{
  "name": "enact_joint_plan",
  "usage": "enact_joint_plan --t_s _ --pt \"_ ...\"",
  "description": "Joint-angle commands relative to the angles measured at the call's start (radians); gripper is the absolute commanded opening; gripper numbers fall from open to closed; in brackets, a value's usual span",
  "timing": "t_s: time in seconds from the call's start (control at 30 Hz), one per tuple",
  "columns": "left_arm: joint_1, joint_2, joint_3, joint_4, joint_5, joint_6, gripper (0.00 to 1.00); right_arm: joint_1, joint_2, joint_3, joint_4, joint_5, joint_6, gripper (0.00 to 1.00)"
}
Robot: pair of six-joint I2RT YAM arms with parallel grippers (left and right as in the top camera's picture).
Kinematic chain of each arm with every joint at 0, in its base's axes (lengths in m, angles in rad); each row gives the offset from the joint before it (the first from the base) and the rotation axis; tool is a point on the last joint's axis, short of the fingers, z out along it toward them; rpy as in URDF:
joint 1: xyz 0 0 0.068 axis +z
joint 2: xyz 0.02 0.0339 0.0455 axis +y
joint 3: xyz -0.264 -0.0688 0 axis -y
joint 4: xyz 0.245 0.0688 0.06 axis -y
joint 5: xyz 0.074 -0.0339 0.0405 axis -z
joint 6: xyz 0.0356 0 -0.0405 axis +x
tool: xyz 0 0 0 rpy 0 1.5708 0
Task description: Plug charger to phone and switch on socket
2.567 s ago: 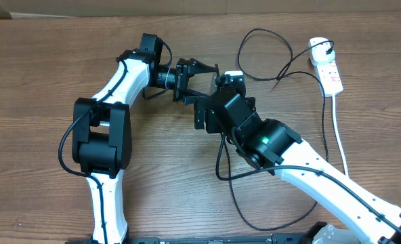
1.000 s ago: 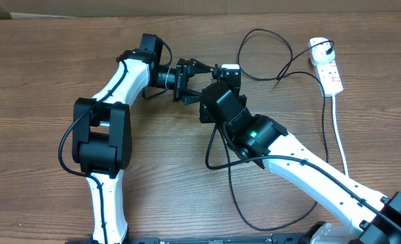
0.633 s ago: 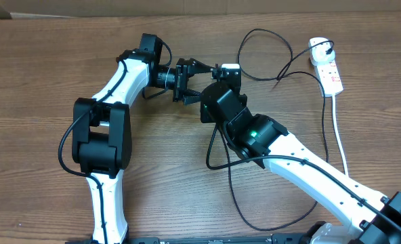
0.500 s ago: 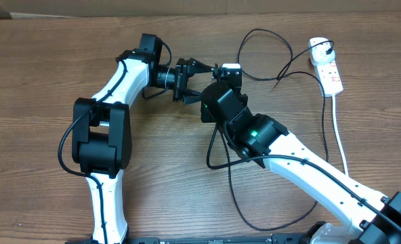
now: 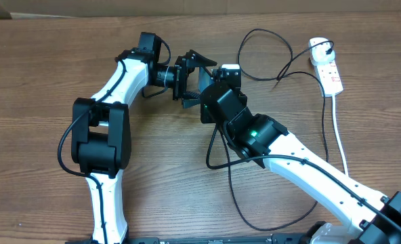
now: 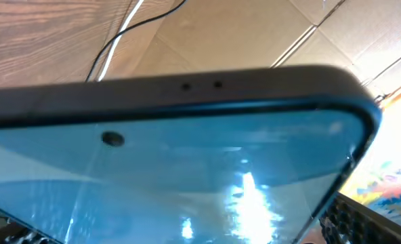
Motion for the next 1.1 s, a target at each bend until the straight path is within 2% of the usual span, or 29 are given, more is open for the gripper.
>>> enact_joint_plan --t_s 0.0,0.4,0.6,0.77,0.8,0.9,0.97,1.07 --pt "-0.006 0.006 0.004 0.029 0.022 0.016 1.0 0.003 -0.05 0.021 0.014 0.0 0.0 0.04" --pt "0.0 0.006 0.004 0.307 0.01 0.005 1.0 0.002 -0.113 0.021 0.014 0.005 0.0 0.04" --pt "0.014 0.006 0.004 0.382 -0.138 -0.061 1.0 -0.001 -0.142 0.021 0.002 0.006 0.0 0.04" --pt "0.056 0.006 0.004 0.501 -0.195 -0.142 1.0 -0.01 -0.176 0.021 -0.013 0.009 0.001 0.04" --pt "0.07 0.006 0.004 0.542 -0.2 -0.188 1.0 -0.01 -0.182 0.021 -0.018 0.009 0.005 0.04" --pt "0.137 0.006 0.004 0.806 -0.169 -0.395 1.0 -0.021 -0.194 0.021 -0.063 0.023 0.061 0.04" --pt "0.163 0.006 0.004 0.937 -0.134 -0.484 1.0 -0.044 -0.196 0.021 -0.085 0.023 0.099 0.04" --pt "0.185 0.006 0.004 1.233 -0.036 -0.636 1.0 -0.085 -0.196 0.021 -0.089 0.003 0.143 0.04"
